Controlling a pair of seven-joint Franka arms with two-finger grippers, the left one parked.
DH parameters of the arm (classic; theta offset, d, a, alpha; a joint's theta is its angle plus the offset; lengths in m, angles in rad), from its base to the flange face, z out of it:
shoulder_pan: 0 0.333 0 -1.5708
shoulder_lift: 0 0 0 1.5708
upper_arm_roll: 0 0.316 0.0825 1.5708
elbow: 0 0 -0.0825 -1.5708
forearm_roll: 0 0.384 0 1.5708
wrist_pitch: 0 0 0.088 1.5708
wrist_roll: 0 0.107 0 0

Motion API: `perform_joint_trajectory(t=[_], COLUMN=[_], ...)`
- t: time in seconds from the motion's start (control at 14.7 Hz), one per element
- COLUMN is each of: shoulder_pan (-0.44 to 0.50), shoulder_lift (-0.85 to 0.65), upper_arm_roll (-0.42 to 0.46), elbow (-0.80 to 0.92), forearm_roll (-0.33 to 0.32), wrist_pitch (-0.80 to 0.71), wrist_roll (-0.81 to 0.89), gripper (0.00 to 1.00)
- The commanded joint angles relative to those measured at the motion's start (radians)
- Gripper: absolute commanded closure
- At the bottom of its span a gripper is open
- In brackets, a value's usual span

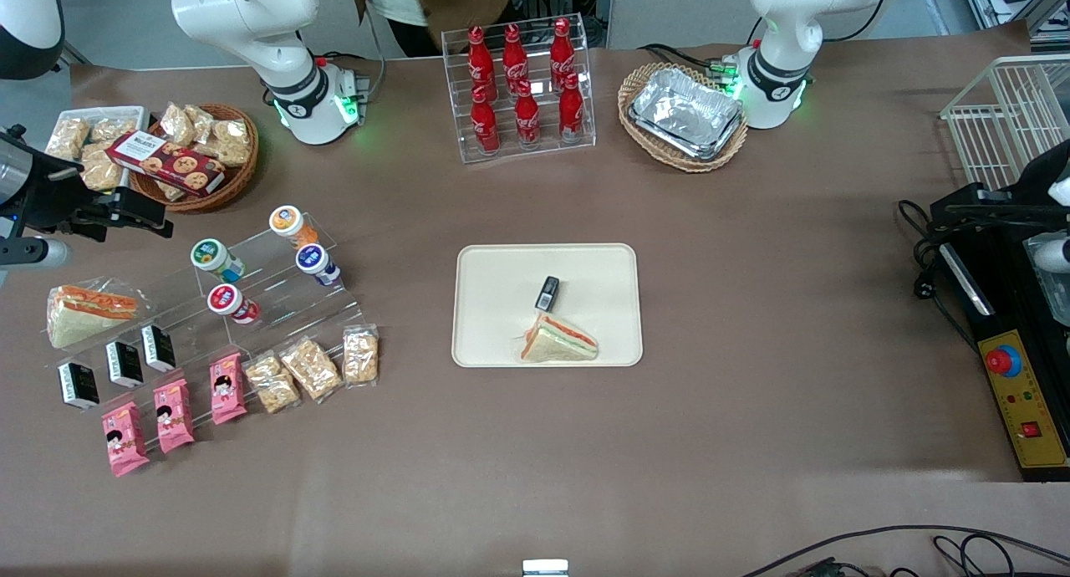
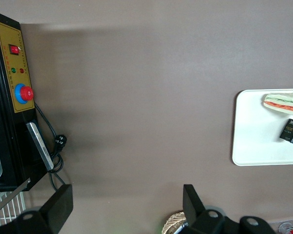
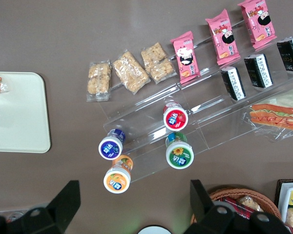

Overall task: Place green gum on tray
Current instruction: 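Move the right gripper over the acrylic stand toward the green-labelled tub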

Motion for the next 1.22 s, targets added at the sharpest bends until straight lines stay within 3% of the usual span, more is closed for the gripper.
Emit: perform_joint_trajectory(t=[0.0,0.82,0.95,1.16], shoulder_pan=[0.001,0.003,0.005,0.006], shoulder_lift=[0.014,-0.061,-0.101,-0.25], upper_arm_roll=[-0.006,-0.02,-0.021,-0.02], elbow=[0.032,-0.022,-0.083,-0.319], forearm_roll=[0.003,0.0,-0.011,-0.055], wrist_pitch=[-0.025,-0.062,-0.034,0.117], wrist_roll=[-0.014,-0.051,-0.069,-0.097], gripper=[0.0,0.0,0.0,0.0])
